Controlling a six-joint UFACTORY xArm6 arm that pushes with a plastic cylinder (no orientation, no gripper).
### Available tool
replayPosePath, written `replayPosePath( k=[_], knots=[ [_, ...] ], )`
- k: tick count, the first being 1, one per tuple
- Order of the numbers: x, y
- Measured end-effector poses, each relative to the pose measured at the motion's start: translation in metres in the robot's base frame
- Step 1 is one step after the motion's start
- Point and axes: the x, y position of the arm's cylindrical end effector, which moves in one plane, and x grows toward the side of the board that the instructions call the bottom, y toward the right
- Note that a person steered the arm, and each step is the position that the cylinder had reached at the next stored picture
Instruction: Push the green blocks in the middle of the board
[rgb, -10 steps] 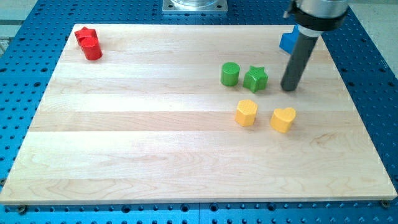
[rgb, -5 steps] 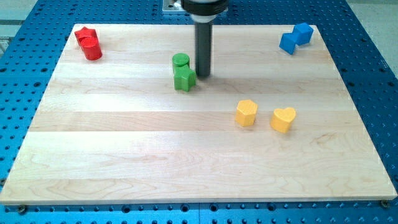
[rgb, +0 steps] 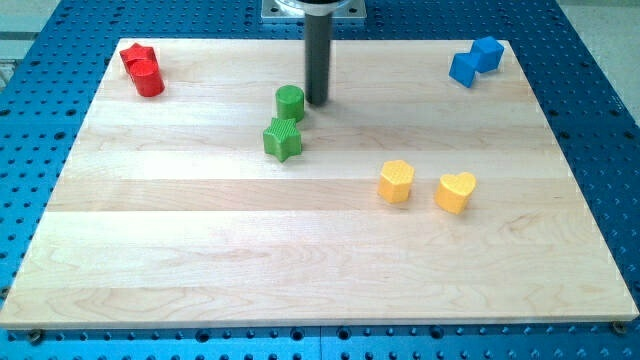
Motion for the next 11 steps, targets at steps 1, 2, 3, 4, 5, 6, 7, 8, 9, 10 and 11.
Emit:
replayPosePath(
  k=[1, 2, 3, 4, 5, 6, 7, 8, 9, 10, 11],
  knots=[
    [0.0, -0.025],
    [0.048, -0.064],
    [0.058, -0.048],
    [0.043, -0.036],
    [0.047, -0.065],
    [0.047, -0.067],
    [0.075, -0.052],
    [0.083, -0.02],
    [0.082, -0.008],
    [0.076, 0.011],
    [0.076, 0.056]
  ],
)
